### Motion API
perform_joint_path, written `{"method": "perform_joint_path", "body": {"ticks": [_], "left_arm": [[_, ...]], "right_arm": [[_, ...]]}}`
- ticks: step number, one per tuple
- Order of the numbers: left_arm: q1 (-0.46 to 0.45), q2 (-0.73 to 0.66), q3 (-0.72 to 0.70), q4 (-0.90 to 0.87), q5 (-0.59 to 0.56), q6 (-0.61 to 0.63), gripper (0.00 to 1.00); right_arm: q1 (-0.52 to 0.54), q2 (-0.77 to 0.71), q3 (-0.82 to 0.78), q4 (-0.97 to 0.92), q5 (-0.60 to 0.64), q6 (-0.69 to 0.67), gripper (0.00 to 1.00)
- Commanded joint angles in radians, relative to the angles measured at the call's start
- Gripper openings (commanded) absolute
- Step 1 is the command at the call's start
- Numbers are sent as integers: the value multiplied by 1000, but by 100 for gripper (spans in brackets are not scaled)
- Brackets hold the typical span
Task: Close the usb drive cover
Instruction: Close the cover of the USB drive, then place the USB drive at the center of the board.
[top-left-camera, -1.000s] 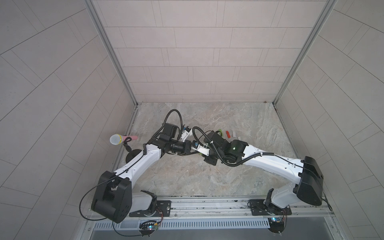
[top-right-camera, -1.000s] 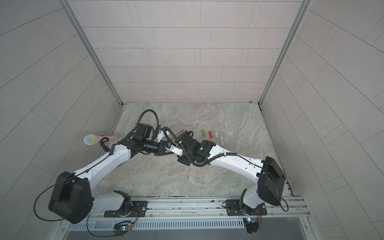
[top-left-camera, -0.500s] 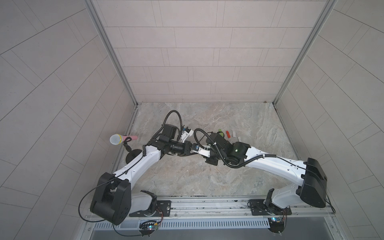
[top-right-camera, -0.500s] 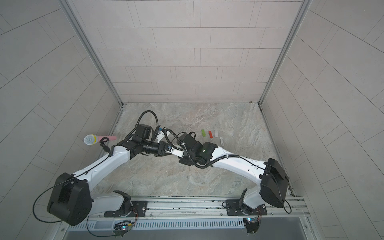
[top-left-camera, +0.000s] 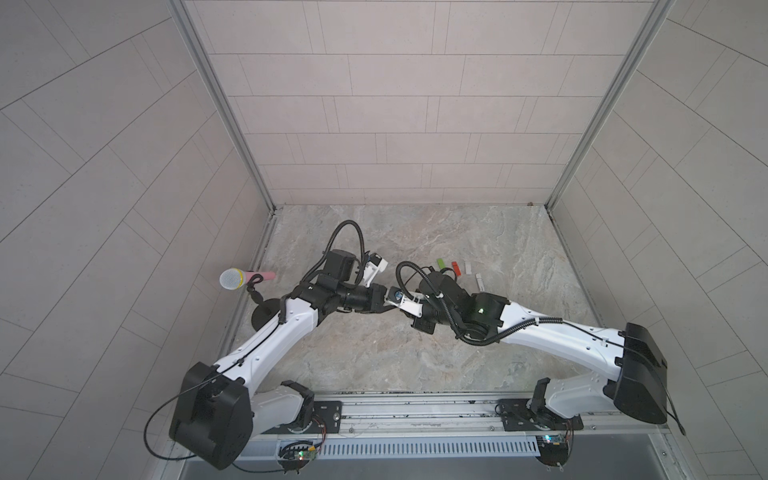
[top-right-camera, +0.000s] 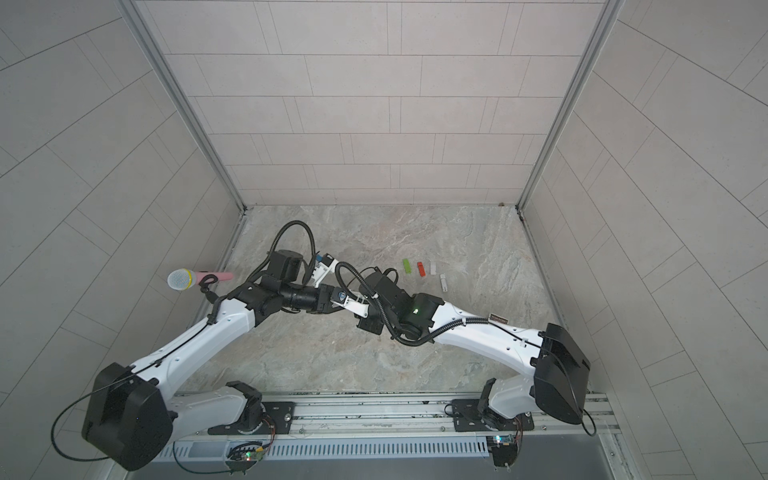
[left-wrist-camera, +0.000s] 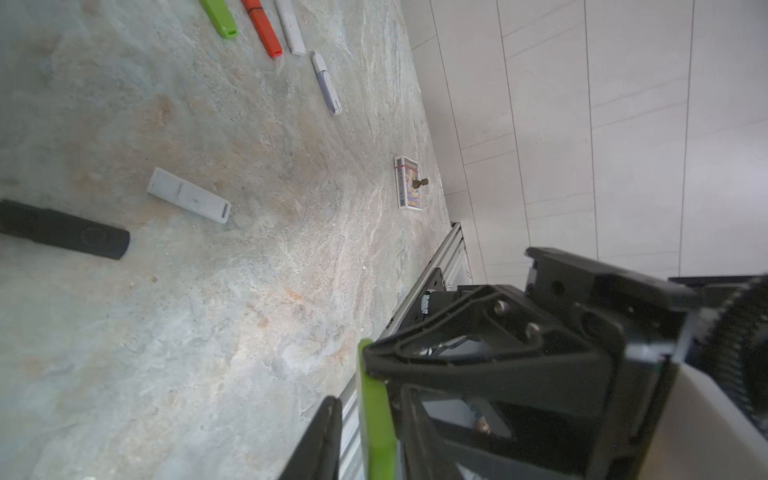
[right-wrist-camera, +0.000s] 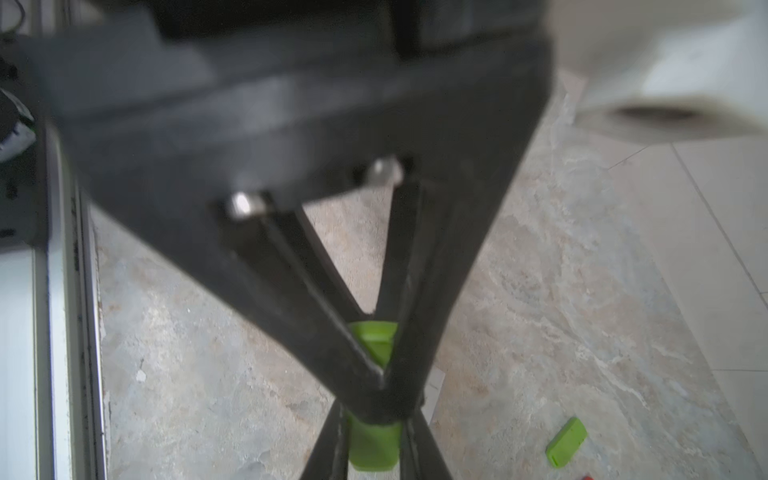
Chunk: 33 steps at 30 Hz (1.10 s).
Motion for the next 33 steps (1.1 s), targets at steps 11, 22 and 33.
{"method": "perform_joint_path", "body": {"ticks": [11,22,33], "left_arm": [[-6,-184,-28,120,-236,-60,55],[-6,-278,-97,224,-352,-72,56],[-6,-316,-133,225,-490,-76,59]], "right_arm": [[-52,-192,-190,52,50,279,4],[-117,-205,-208,37,29,394,4],[-266,-197,-229,-2,-74,492,5]]}}
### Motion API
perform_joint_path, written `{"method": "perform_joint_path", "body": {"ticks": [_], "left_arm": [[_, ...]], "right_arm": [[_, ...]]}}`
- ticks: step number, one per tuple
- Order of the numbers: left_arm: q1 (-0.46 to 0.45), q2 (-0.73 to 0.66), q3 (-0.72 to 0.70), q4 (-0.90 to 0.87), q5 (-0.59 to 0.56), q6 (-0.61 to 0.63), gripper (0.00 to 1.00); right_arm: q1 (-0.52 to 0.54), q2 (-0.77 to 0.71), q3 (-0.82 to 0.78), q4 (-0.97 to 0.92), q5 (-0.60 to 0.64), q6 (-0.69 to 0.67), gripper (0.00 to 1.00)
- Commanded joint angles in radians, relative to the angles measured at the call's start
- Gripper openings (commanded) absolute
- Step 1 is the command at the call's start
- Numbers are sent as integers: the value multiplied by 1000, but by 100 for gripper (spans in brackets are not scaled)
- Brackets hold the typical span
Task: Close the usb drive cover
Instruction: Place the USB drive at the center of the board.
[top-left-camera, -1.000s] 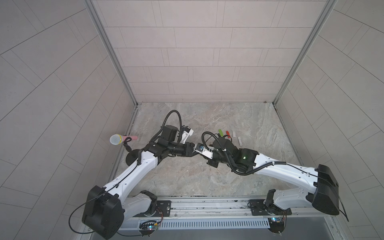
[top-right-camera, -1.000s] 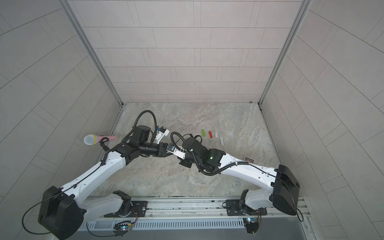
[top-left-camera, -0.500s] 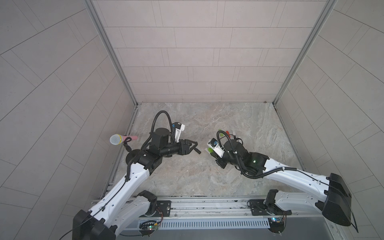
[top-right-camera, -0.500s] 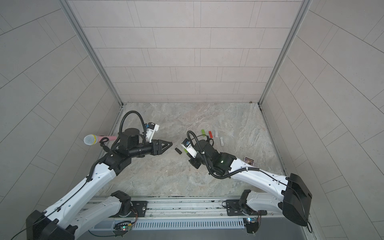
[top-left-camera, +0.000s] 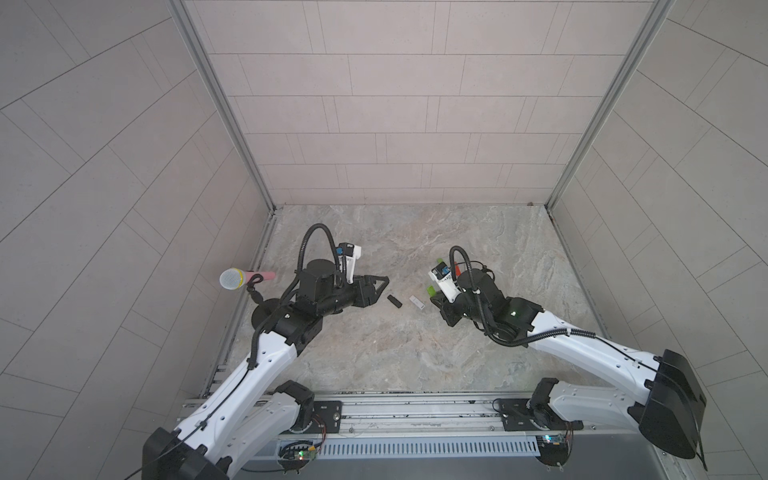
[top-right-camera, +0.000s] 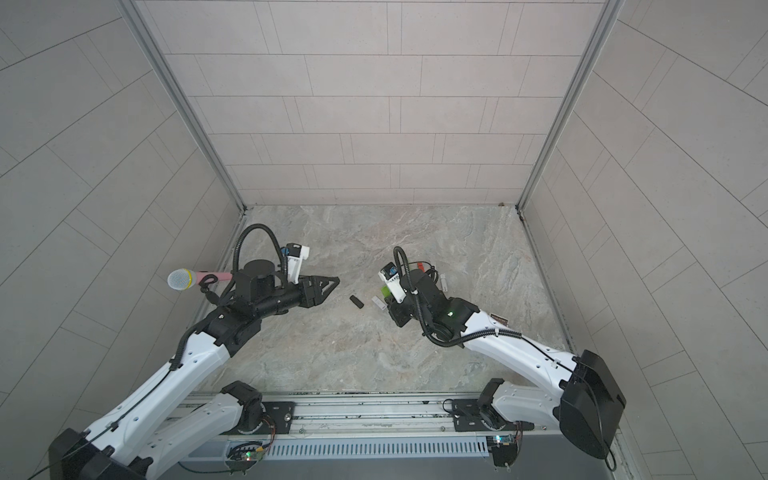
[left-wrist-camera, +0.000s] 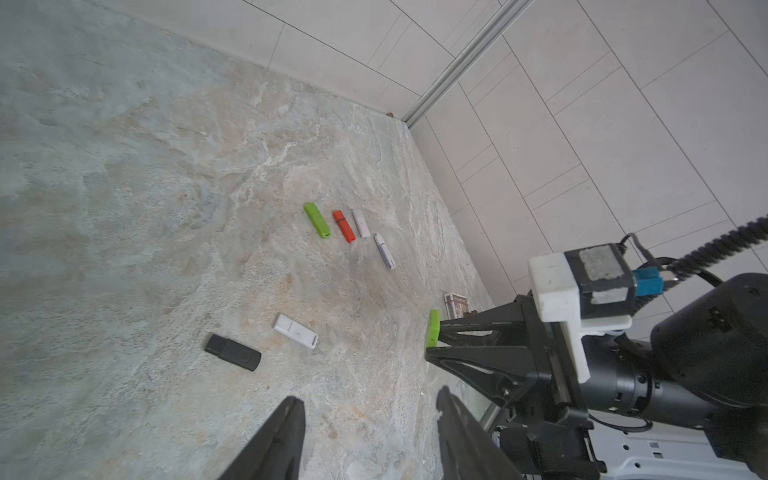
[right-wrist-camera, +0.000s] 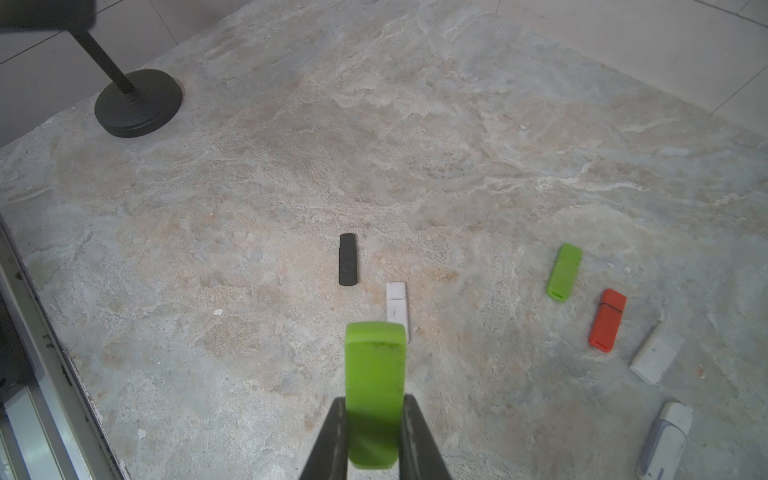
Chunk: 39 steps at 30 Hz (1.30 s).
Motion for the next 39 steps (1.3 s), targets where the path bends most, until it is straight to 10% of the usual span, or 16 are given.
{"method": "perform_joint_path", "body": {"ticks": [1,39], "left_arm": [[2,-37,-30,33,-83,-2,59],[8,-216,-196,-3,-519,33,98]], "right_arm": [[-43,-11,-12,-29,-47,64,5],[-187,397,128,-272,-180,148,8]]}}
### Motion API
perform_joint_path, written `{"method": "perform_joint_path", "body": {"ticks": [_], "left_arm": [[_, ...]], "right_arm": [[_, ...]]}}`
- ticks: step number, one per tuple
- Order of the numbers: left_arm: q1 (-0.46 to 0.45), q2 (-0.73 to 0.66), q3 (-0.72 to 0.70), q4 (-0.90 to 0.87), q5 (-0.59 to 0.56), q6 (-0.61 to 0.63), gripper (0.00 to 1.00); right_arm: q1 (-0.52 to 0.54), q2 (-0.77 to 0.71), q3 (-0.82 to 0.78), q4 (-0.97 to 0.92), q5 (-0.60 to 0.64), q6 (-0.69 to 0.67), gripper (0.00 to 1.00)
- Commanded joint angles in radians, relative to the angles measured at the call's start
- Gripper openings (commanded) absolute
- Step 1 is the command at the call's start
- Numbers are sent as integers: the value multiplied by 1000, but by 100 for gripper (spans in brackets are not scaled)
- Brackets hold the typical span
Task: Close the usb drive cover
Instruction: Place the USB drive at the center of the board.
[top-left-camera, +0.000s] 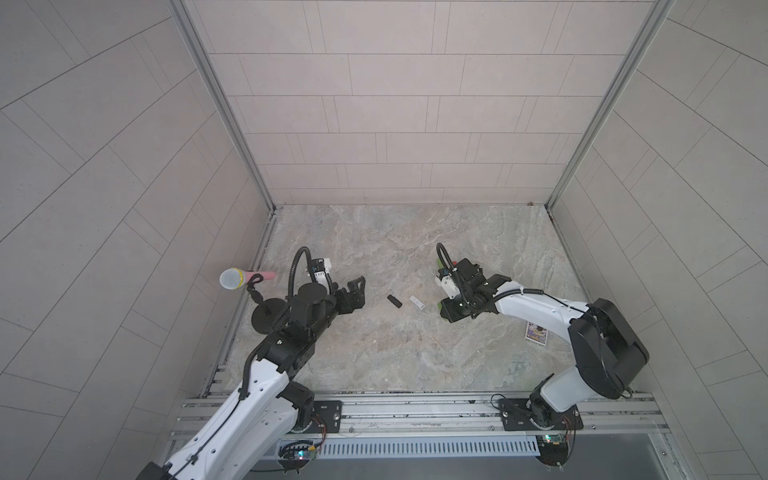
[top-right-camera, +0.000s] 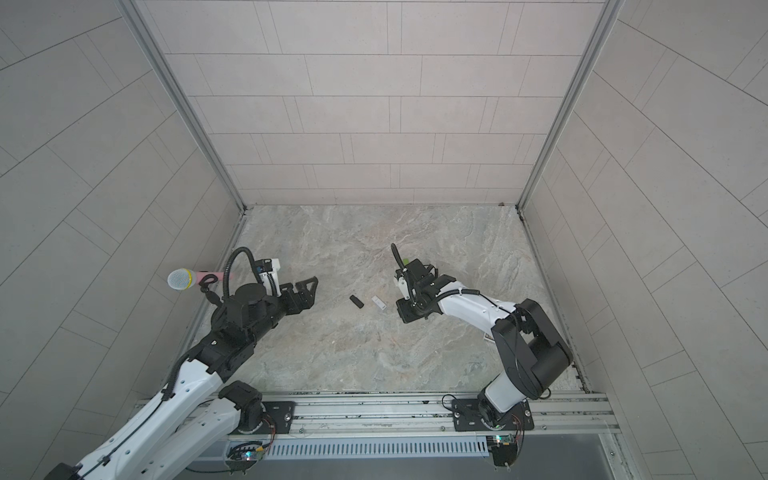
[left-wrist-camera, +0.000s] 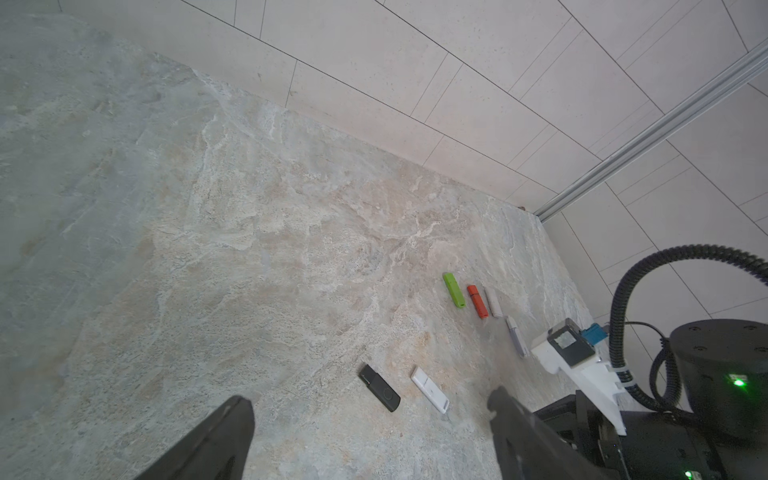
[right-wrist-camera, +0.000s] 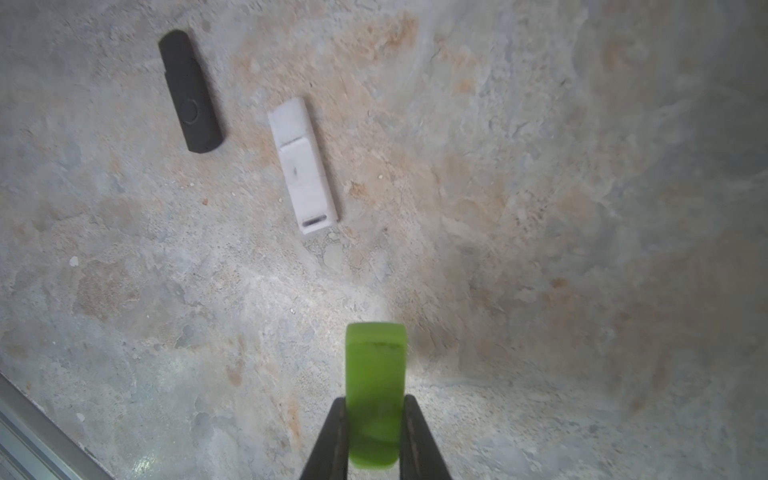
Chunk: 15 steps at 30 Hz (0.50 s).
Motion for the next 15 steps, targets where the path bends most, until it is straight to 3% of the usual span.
{"method": "perform_joint_path", "body": {"ticks": [1,15], "left_arm": [[7,-19,-3,-23,-50,34,99],[11,-59,-28,-63,-71,54,100]], "right_arm": [[-5,12,25,-49,18,23,8],[12,133,93,-111,68,77,13]]}}
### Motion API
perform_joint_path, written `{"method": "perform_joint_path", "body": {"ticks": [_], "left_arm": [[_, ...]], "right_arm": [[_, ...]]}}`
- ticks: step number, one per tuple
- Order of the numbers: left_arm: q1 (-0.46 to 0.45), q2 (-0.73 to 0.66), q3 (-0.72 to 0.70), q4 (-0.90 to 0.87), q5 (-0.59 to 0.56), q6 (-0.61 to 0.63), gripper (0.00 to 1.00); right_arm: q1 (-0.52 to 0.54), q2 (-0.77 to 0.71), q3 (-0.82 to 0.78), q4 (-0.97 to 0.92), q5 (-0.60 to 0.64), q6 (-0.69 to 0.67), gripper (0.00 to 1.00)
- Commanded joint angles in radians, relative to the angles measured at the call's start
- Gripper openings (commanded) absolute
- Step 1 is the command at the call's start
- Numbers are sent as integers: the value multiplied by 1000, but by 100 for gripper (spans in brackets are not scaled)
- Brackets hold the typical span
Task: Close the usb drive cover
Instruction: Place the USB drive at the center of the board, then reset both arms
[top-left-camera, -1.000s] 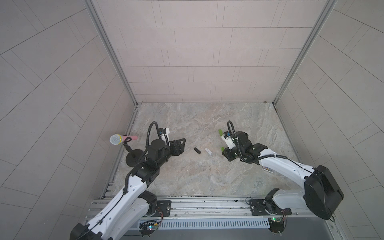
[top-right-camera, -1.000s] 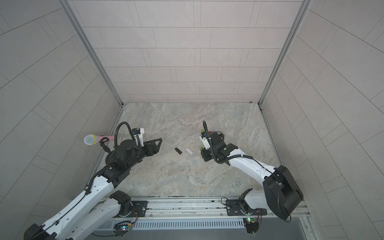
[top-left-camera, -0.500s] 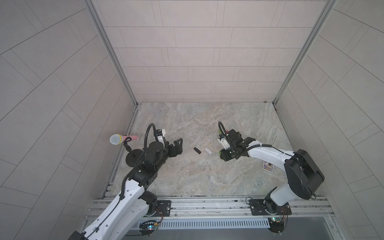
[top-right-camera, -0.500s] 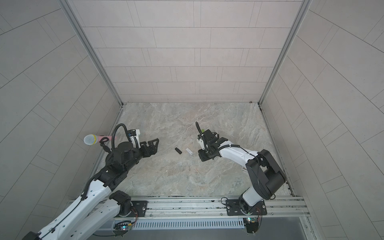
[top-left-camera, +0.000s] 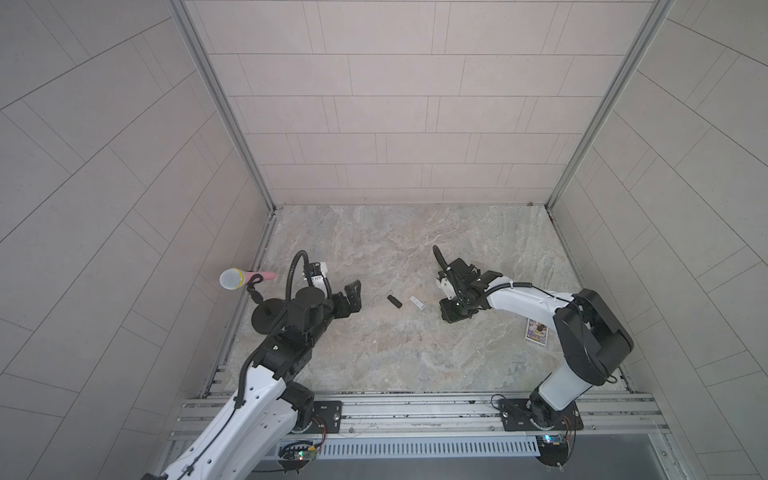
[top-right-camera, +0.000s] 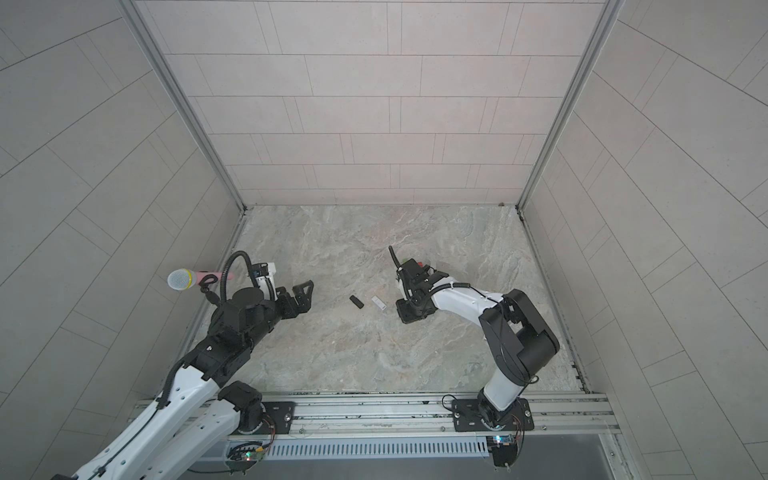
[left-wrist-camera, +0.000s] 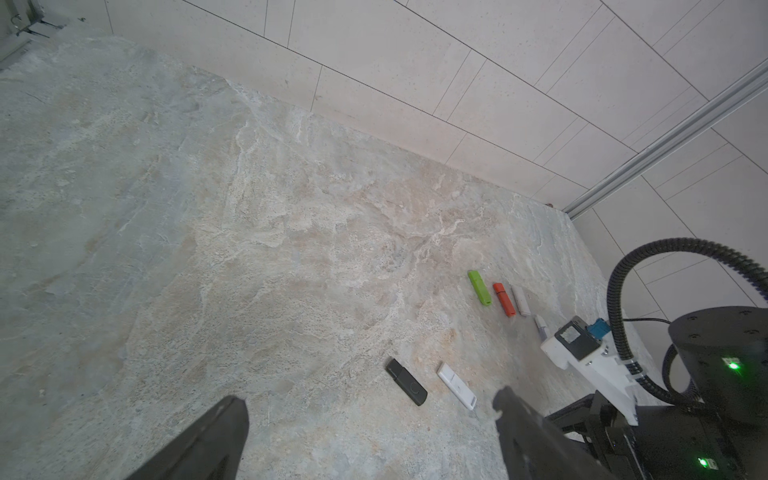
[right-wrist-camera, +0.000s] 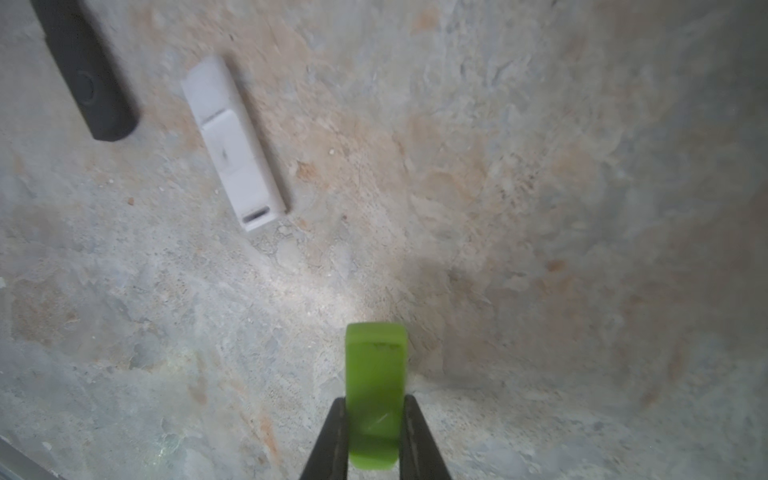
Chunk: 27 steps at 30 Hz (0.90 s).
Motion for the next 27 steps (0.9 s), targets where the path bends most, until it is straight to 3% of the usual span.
{"method": "perform_joint_path", "body": {"ticks": [1,8,13,15,21,24,27], "left_arm": [[6,-8,-13,-5,-23,23,100],[9,-11,-10,-16,-32,40,100],[12,-1,-11,-7,-59,61,100],[13,11,-6,-3,-78,72,100],[21,63,12,21,-213,147,100],[34,96,20,37,-313,193,100],[64,139,13,83,-423,219,100]], "right_arm": [[15,44,39,-50,44,25,13],[26,78,76,-93,105,43,26],[26,-45,73,-91,127,31,52],[24,-108,79,-93,170,17,58],[0,-355,13,-9,514,-36,62],[-46,-485,-89,118,687,-91,64],[-120,-588,-251,350,777,-190,75]]}}
